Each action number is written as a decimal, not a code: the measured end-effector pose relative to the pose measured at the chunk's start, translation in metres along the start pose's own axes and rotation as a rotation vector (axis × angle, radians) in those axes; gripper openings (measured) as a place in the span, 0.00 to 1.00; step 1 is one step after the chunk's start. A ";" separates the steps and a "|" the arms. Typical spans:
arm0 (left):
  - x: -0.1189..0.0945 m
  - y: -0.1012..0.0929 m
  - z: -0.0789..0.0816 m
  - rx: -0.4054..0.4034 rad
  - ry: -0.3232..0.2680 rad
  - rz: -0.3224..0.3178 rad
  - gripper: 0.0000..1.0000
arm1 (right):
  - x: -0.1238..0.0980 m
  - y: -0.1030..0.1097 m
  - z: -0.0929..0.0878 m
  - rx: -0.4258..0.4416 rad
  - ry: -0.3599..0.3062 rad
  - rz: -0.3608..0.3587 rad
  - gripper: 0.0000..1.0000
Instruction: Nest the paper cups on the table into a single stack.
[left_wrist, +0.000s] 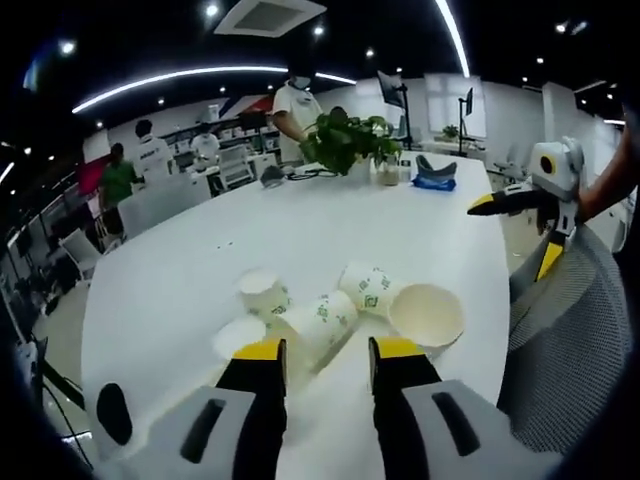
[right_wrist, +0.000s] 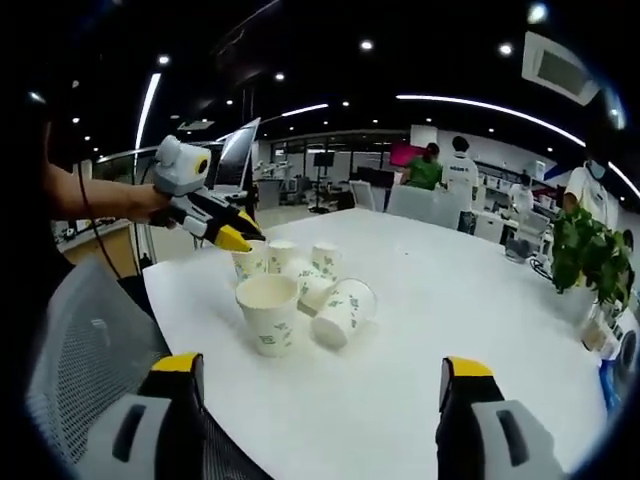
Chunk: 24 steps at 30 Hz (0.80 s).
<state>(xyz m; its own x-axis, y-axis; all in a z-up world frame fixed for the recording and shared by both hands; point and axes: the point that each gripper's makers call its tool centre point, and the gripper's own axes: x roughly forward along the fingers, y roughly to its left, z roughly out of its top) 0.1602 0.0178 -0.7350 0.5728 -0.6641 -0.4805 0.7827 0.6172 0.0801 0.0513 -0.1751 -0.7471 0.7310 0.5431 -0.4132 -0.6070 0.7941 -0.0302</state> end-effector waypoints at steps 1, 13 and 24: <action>0.001 0.003 -0.004 0.003 0.012 0.007 0.30 | 0.000 0.000 0.000 0.000 0.000 -0.001 1.00; 0.007 0.029 -0.037 -0.042 0.078 0.070 0.22 | 0.000 0.000 -0.001 -0.012 0.008 -0.010 1.00; 0.010 0.036 -0.052 -0.085 0.112 0.082 0.03 | 0.000 -0.003 -0.003 -0.013 0.014 -0.021 0.99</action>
<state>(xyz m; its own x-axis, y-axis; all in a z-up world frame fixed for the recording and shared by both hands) 0.1808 0.0555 -0.7824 0.5993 -0.5623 -0.5698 0.7086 0.7038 0.0508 0.0520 -0.1779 -0.7493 0.7391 0.5225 -0.4251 -0.5959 0.8015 -0.0509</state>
